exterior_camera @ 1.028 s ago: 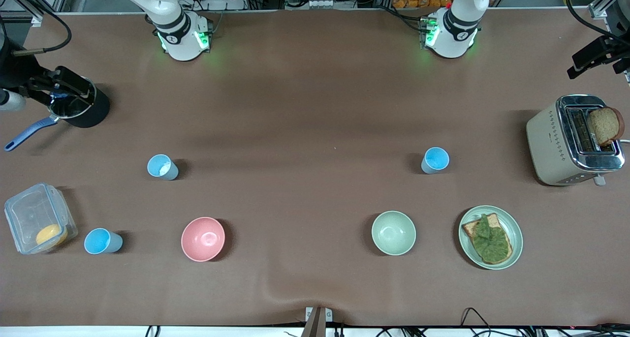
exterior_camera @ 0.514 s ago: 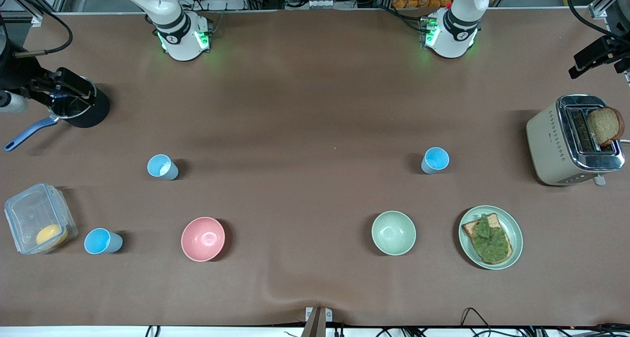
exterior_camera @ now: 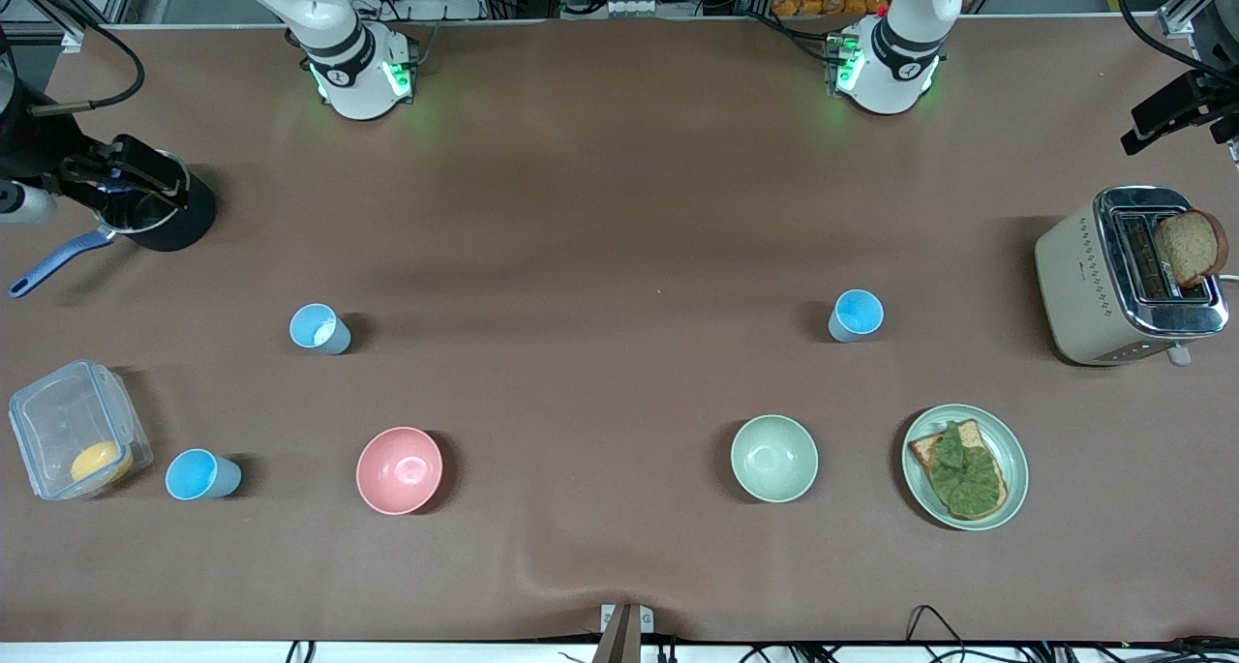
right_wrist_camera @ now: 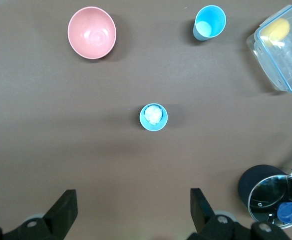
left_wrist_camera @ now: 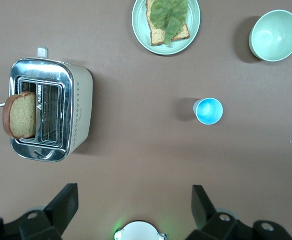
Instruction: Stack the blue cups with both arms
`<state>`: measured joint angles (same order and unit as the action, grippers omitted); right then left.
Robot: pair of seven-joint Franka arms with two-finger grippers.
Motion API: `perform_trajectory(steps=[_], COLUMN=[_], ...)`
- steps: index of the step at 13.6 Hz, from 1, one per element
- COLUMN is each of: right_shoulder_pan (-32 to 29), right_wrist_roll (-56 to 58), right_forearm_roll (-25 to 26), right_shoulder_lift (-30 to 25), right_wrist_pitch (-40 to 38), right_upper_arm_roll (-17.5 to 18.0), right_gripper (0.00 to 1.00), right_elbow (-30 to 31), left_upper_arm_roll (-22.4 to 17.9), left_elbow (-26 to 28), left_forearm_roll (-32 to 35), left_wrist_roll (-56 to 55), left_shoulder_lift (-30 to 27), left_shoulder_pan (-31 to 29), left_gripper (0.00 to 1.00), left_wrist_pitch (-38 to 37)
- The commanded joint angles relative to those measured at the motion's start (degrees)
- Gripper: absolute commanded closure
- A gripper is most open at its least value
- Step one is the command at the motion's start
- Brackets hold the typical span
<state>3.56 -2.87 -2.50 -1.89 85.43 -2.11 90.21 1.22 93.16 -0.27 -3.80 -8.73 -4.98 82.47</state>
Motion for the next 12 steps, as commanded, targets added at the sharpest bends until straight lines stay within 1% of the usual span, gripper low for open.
perform_trajectory(steps=[1,4,12], right_shoulder_pan=[0.7,1.5,0.1], right_wrist_roll=[-0.3,-0.3,2.8], right_forearm_roll=[-0.8,-0.3,0.0], right_shoulder_lift=[1.6,2.1,2.4], right_wrist_pitch=[-0.4,0.3,11.8], right_upper_arm_roll=[-0.6,-0.6,-0.8], right_gripper=[0.00,0.00,0.00], right_elbow=[-1.0,-0.5,12.5], left_upper_arm_roll=[0.2,0.2,0.3], left_elbow=[-0.1,0.0,-0.2], left_forearm_roll=[-1.7,-1.7,-1.7], left_wrist_roll=[0.3,0.2,0.2], left_shoulder_lift=[-0.7,-0.8,-0.8], left_shoulder_pan=[-0.8,-0.8,-0.8], left_gripper=[0.00,0.00,0.00], left_wrist_pitch=[-0.8,-0.8,-0.8])
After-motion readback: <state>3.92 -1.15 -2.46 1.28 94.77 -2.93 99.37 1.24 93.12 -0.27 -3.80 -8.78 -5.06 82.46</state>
